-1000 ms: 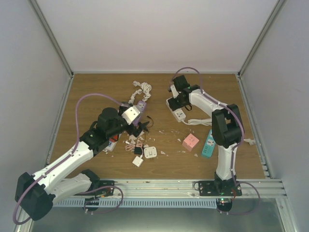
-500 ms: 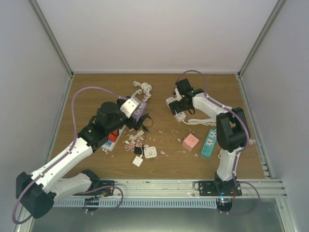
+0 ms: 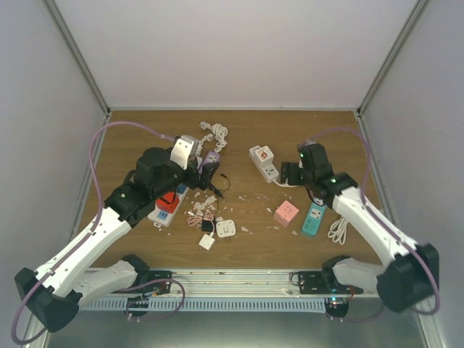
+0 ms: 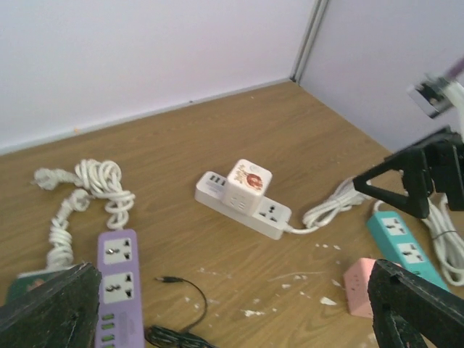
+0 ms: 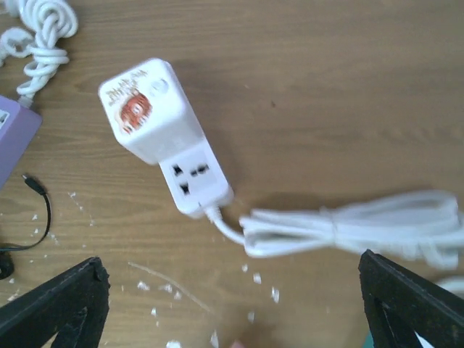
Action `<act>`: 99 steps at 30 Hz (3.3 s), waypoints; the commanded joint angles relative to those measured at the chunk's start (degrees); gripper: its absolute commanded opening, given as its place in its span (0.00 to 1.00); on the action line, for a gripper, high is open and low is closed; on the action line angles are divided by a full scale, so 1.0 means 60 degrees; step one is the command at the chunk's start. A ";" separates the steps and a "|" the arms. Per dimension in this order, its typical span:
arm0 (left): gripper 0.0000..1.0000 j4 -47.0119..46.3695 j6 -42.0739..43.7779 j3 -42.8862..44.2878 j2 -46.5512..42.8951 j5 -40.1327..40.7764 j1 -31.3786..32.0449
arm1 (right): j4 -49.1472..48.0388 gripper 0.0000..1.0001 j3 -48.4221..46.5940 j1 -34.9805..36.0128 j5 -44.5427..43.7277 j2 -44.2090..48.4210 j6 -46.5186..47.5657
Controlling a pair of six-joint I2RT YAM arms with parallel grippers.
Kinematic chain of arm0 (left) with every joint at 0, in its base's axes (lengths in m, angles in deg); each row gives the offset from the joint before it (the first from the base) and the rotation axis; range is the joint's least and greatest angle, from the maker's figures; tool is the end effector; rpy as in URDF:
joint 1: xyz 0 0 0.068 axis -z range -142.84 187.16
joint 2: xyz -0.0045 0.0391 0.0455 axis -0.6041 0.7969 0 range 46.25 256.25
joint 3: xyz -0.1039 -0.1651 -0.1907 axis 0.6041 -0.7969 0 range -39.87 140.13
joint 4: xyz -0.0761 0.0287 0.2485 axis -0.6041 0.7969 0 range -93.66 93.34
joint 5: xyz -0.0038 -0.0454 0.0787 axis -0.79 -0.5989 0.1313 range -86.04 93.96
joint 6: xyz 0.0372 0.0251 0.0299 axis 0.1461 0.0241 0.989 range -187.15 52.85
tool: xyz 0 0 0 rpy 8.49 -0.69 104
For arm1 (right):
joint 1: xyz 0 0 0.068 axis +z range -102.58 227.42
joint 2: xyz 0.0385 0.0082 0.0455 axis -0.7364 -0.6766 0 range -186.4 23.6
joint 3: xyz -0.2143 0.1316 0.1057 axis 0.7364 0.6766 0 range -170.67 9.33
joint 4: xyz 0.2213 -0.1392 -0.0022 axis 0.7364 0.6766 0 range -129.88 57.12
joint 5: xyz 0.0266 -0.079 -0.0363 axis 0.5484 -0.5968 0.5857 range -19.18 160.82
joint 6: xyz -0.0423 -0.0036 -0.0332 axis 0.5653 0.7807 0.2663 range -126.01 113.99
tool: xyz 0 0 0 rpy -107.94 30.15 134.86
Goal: Insert the plug
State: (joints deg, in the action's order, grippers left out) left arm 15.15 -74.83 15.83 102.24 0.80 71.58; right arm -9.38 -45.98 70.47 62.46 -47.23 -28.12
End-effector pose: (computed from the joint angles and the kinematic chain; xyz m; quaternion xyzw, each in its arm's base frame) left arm 0.1814 -0.1266 0.3553 0.2038 0.7886 -0.2292 0.5330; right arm 0.2424 0.0976 0.2765 0.0197 0.9250 0.0810 0.3708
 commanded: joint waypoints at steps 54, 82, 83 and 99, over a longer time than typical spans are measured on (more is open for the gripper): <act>0.99 -0.0308 -0.2153 -0.1633 0.0037 -0.2244 0.0061 | -0.2592 0.67 0.3361 -0.0110 0.2862 -0.0809 -0.6034; 0.95 -0.2251 -0.1317 0.1283 0.7752 0.1457 0.3772 | -0.1102 0.88 0.4490 -0.0096 0.1159 0.3422 -0.5075; 0.95 -0.2231 -0.1335 0.1304 0.7843 0.1560 0.3788 | -0.1099 0.88 0.4531 -0.0097 0.1148 0.3476 -0.5075; 0.68 -0.1861 -0.1164 0.1571 0.8387 0.1876 0.3804 | -0.1221 0.87 0.4655 -0.0102 0.1181 0.3514 -0.4964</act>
State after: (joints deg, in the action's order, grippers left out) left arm 4.83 -81.89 23.90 151.85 10.53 94.03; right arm -16.50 -18.66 69.60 70.65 -26.27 -58.70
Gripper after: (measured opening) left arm 0.728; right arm 0.871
